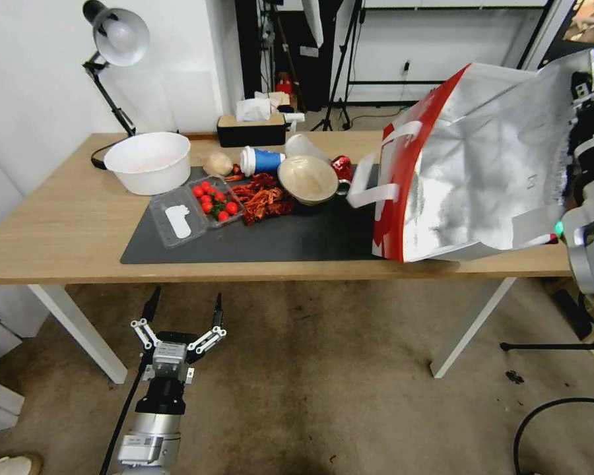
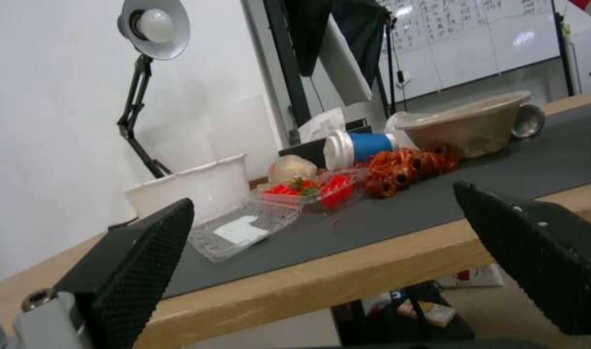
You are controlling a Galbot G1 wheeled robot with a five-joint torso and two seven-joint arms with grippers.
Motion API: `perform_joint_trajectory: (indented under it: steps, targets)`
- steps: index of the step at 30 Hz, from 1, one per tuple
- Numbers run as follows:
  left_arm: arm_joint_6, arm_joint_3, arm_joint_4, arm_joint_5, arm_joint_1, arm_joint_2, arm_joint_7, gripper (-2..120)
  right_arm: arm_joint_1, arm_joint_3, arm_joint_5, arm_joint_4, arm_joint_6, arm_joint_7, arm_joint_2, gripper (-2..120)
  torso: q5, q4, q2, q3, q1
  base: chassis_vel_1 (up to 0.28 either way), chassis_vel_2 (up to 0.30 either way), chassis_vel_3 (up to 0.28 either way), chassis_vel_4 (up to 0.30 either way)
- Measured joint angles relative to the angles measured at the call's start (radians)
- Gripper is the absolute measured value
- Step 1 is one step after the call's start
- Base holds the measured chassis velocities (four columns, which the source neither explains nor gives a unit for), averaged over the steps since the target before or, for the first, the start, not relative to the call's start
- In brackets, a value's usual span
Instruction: Pick up the food delivery bag from the floor and place it on the table.
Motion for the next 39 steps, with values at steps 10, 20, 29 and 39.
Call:
perform_joint_trajectory:
  steps: [10,20,29,39]
  targets:
    - [0.000,0.009,0.009,0.002,-0.004,-0.001,0.000,100,0.033,-0.009,-0.010,-0.079,-0.038,-0.036,-0.039,4,-0.0001,-0.0001,0.000,0.000,0.000,0.000,0.000,0.000,0.000]
    - [-0.003,0.013,0.019,-0.001,-0.009,0.009,-0.008,100,0.029,-0.022,-0.030,-0.123,-0.049,-0.130,-0.068,42,-0.0001,0.0000,0.000,0.000,0.000,0.000,0.000,0.000,0.000]
    - [-0.007,0.017,0.021,-0.003,-0.010,0.010,-0.014,100,-0.015,-0.008,-0.066,-0.117,-0.010,-0.248,-0.069,70,-0.0001,0.0000,0.000,0.000,0.000,0.000,0.000,0.000,0.000]
    - [-0.022,0.017,0.020,-0.003,-0.004,0.009,-0.019,100,-0.105,0.044,-0.117,-0.028,0.026,-0.352,-0.034,100,-0.0001,0.0000,0.000,0.000,0.000,0.000,0.000,0.000,0.000]
